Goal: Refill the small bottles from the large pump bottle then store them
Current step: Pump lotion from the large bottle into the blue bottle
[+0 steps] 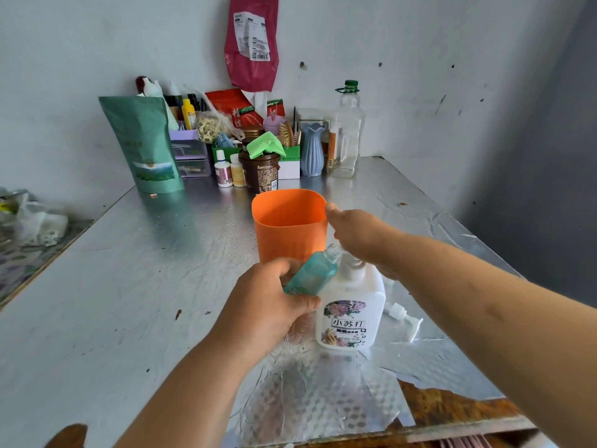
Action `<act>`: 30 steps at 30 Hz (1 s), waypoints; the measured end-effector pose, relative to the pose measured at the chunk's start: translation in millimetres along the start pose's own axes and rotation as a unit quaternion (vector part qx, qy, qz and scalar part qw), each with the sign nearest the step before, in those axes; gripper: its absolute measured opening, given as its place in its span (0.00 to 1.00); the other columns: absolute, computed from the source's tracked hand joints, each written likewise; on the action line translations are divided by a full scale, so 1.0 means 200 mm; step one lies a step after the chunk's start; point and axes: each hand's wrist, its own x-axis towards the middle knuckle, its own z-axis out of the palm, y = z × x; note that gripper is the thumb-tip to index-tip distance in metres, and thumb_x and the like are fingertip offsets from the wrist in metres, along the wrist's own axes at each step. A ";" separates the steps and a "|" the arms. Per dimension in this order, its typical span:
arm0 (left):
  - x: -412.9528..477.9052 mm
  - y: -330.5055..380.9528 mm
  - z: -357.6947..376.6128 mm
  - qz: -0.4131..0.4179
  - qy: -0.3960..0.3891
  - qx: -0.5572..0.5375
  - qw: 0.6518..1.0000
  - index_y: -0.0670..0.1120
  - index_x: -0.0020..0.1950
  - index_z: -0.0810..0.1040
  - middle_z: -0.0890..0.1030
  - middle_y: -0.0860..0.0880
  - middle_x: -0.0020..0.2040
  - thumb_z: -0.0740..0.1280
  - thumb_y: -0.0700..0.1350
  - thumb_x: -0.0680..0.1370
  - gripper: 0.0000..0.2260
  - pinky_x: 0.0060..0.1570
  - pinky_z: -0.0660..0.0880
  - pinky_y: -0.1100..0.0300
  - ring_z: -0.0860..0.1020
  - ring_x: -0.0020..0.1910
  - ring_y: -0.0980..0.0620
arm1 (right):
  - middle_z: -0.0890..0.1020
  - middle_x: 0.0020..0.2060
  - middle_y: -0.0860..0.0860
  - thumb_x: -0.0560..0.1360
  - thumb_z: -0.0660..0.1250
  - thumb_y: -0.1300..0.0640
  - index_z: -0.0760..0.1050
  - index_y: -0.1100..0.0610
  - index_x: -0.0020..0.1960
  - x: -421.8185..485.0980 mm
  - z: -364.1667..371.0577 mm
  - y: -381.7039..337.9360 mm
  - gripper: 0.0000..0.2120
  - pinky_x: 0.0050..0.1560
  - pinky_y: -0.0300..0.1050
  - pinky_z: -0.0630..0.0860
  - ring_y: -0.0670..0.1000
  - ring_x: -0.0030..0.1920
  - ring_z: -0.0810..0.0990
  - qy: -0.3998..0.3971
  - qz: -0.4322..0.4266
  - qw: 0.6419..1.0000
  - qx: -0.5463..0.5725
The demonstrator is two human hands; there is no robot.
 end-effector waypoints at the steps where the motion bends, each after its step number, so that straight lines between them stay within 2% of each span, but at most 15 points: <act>1: 0.00 0.00 0.00 0.000 0.001 0.001 1.000 0.56 0.50 0.82 0.85 0.56 0.44 0.78 0.45 0.67 0.14 0.51 0.79 0.47 0.83 0.44 0.55 | 0.73 0.63 0.63 0.84 0.43 0.53 0.64 0.65 0.68 -0.01 -0.01 0.00 0.22 0.63 0.51 0.67 0.62 0.63 0.72 -0.010 -0.012 1.000 0.000; 3: 0.00 0.01 -0.01 0.000 0.001 0.003 1.000 0.56 0.49 0.82 0.85 0.56 0.44 0.78 0.45 0.68 0.13 0.51 0.78 0.46 0.83 0.44 0.54 | 0.71 0.66 0.59 0.82 0.44 0.44 0.64 0.63 0.70 -0.01 -0.02 -0.01 0.28 0.66 0.51 0.64 0.58 0.66 0.69 -0.013 -0.012 0.999 0.035; 5: 0.00 0.03 -0.03 0.003 0.000 0.009 1.000 0.56 0.48 0.82 0.85 0.55 0.43 0.78 0.46 0.67 0.12 0.51 0.78 0.46 0.83 0.44 0.54 | 0.69 0.70 0.56 0.81 0.44 0.40 0.62 0.61 0.73 -0.01 -0.04 -0.02 0.31 0.68 0.52 0.61 0.57 0.69 0.66 -0.012 -0.004 0.999 0.048; 8: 0.01 0.04 -0.04 0.010 0.000 0.012 1.000 0.56 0.47 0.82 0.85 0.55 0.43 0.77 0.47 0.67 0.11 0.50 0.78 0.45 0.83 0.44 0.53 | 0.66 0.72 0.56 0.81 0.44 0.39 0.58 0.59 0.75 -0.02 -0.05 -0.03 0.31 0.70 0.54 0.58 0.58 0.72 0.63 -0.014 -0.008 0.999 0.038; 12: 0.01 0.04 -0.04 0.008 -0.001 0.013 1.000 0.55 0.48 0.82 0.85 0.56 0.43 0.78 0.47 0.68 0.12 0.51 0.79 0.47 0.83 0.44 0.55 | 0.67 0.71 0.57 0.81 0.43 0.40 0.58 0.59 0.75 -0.02 -0.04 -0.03 0.31 0.70 0.55 0.59 0.58 0.71 0.64 -0.012 -0.006 1.000 0.014; 16: 0.01 0.03 -0.03 0.009 -0.004 0.011 1.000 0.56 0.50 0.82 0.84 0.56 0.44 0.78 0.46 0.69 0.12 0.51 0.79 0.49 0.82 0.44 0.56 | 0.68 0.69 0.61 0.83 0.42 0.46 0.59 0.62 0.73 -0.04 -0.05 -0.04 0.27 0.67 0.53 0.64 0.60 0.68 0.67 -0.012 -0.021 1.000 -0.020; 18: 0.01 0.03 -0.03 0.011 -0.005 0.007 1.000 0.57 0.50 0.82 0.84 0.56 0.45 0.78 0.46 0.69 0.12 0.51 0.79 0.48 0.82 0.45 0.56 | 0.72 0.63 0.66 0.84 0.40 0.50 0.63 0.67 0.69 -0.03 -0.05 -0.04 0.26 0.59 0.52 0.69 0.64 0.63 0.72 -0.002 -0.025 0.999 -0.027; 20: 0.01 0.02 -0.03 0.011 -0.003 0.000 1.000 0.57 0.49 0.82 0.84 0.56 0.44 0.78 0.46 0.69 0.12 0.50 0.79 0.49 0.83 0.44 0.56 | 0.75 0.57 0.67 0.84 0.39 0.52 0.66 0.68 0.64 -0.01 -0.04 -0.03 0.25 0.50 0.50 0.68 0.65 0.56 0.74 -0.006 -0.040 0.997 -0.063; 22: 0.01 0.01 -0.02 0.009 -0.003 -0.007 1.000 0.56 0.50 0.82 0.85 0.56 0.44 0.78 0.45 0.69 0.13 0.50 0.79 0.49 0.83 0.44 0.57 | 0.75 0.49 0.66 0.84 0.41 0.55 0.65 0.67 0.65 0.01 -0.03 -0.02 0.22 0.47 0.48 0.66 0.61 0.48 0.73 -0.001 -0.046 0.995 -0.088; 24: 0.01 -0.01 -0.01 0.008 -0.003 -0.006 1.000 0.57 0.51 0.82 0.85 0.57 0.44 0.78 0.45 0.68 0.14 0.51 0.79 0.49 0.83 0.44 0.57 | 0.72 0.43 0.60 0.83 0.44 0.60 0.64 0.63 0.63 0.02 -0.01 0.00 0.15 0.48 0.50 0.69 0.58 0.48 0.73 0.026 -0.035 0.996 -0.075; 26: 0.00 -0.01 0.00 0.004 -0.004 -0.002 1.000 0.57 0.51 0.82 0.85 0.57 0.44 0.78 0.46 0.68 0.14 0.51 0.79 0.49 0.83 0.44 0.57 | 0.72 0.46 0.60 0.83 0.45 0.62 0.63 0.58 0.57 0.02 0.00 0.00 0.10 0.51 0.51 0.71 0.59 0.51 0.75 0.043 -0.019 0.998 -0.046; 28: 0.00 -0.01 0.00 0.002 -0.003 -0.001 1.000 0.57 0.51 0.82 0.85 0.57 0.44 0.78 0.46 0.68 0.14 0.51 0.79 0.49 0.83 0.44 0.57 | 0.75 0.53 0.64 0.83 0.44 0.61 0.64 0.59 0.62 0.00 0.01 -0.01 0.13 0.55 0.52 0.72 0.61 0.55 0.75 0.040 -0.003 0.999 -0.022; 30: -0.01 -0.01 0.00 0.004 -0.003 -0.001 1.000 0.57 0.50 0.82 0.85 0.56 0.44 0.78 0.47 0.68 0.14 0.51 0.79 0.48 0.83 0.44 0.55 | 0.74 0.60 0.66 0.84 0.42 0.56 0.64 0.65 0.67 -0.01 0.00 -0.01 0.20 0.59 0.52 0.70 0.63 0.60 0.74 0.018 -0.011 0.999 -0.024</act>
